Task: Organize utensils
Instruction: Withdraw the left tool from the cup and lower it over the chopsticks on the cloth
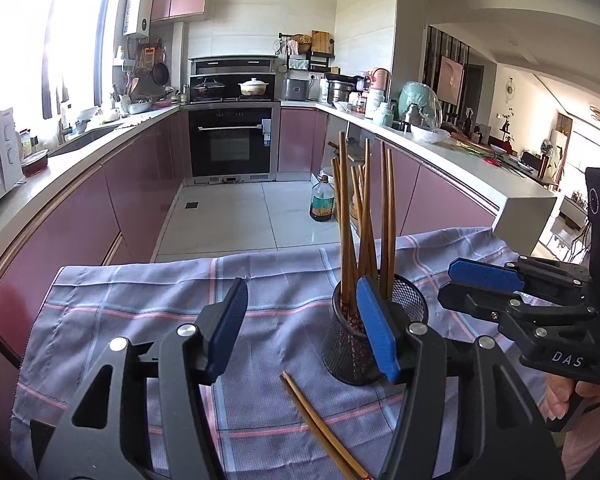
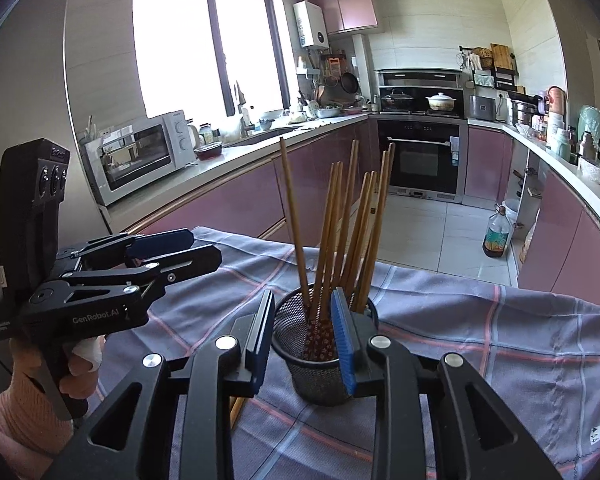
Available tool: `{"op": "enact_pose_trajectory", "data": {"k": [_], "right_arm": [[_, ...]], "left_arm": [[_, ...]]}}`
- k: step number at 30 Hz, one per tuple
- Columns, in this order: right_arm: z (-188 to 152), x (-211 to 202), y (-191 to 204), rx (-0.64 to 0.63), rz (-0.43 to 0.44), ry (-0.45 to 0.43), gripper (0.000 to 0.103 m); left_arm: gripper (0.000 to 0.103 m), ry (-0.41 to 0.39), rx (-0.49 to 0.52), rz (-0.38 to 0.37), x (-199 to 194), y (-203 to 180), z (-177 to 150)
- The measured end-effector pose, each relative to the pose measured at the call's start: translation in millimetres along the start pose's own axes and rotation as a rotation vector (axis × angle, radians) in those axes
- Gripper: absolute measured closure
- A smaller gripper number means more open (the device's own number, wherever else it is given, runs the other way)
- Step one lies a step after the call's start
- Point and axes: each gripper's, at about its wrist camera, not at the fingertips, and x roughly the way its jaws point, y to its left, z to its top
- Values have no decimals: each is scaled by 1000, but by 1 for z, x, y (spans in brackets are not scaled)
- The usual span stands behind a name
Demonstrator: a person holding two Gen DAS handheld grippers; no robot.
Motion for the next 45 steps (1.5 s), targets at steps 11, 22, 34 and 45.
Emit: {"op": "enact_pose_trajectory", "data": {"k": [11,22,34,45], "right_arm": [[-54,33,27,-31,87,192,76],[-85,70,40,3,111,325,76],[-91,92,51,5,98,369,76],[-91,93,47,12,74,368,77]], "left_arm": [[47,125,-60,4,5,24,-57],[47,224,-110,27,20,42,-105],[47,260,-107,25,28,38,-116],[47,280,-91,10,36,31,-119]]}}
